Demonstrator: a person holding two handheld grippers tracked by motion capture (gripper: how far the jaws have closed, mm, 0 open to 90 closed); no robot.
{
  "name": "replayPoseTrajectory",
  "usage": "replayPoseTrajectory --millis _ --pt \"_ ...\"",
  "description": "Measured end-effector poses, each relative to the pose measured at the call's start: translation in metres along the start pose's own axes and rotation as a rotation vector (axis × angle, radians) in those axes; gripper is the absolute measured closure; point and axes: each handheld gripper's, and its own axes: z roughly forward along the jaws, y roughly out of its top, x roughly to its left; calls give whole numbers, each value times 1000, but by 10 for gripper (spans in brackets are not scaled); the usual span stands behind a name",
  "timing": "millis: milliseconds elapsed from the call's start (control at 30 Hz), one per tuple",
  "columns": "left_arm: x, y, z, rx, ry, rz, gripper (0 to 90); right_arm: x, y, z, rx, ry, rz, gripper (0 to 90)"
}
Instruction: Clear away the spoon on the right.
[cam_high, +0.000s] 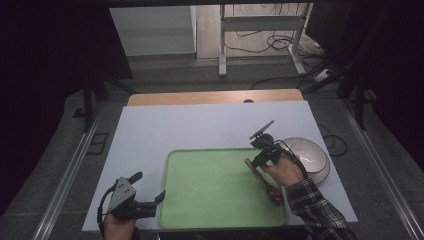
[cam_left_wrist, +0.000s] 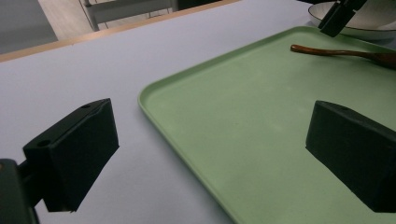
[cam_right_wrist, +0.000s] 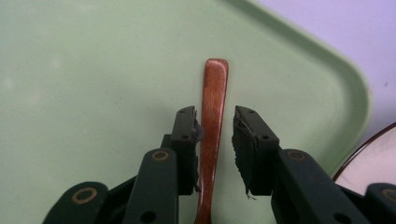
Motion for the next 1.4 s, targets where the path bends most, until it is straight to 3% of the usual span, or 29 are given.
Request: replayPoseTrajectory --millis 200,333,567,733,1167,1400 --pt "0 0 0 0 1 2 23 3 -9 -4 -72 12 -68 806" --pt "0 0 0 -2 3 0 23 3 -16 0 -126 31 -88 891" --pt "0 0 0 -2 3 0 23 8 -25 11 -198 42 -118 900" --pt "0 0 0 -2 3 1 23 9 -29 21 -221 30 -133 900" --pt "0 0 0 -2 1 1 23 6 -32 32 -203 0 -137 900" --pt "0 0 0 1 2 3 24 -3 -35 30 -206 -21 -103 900"
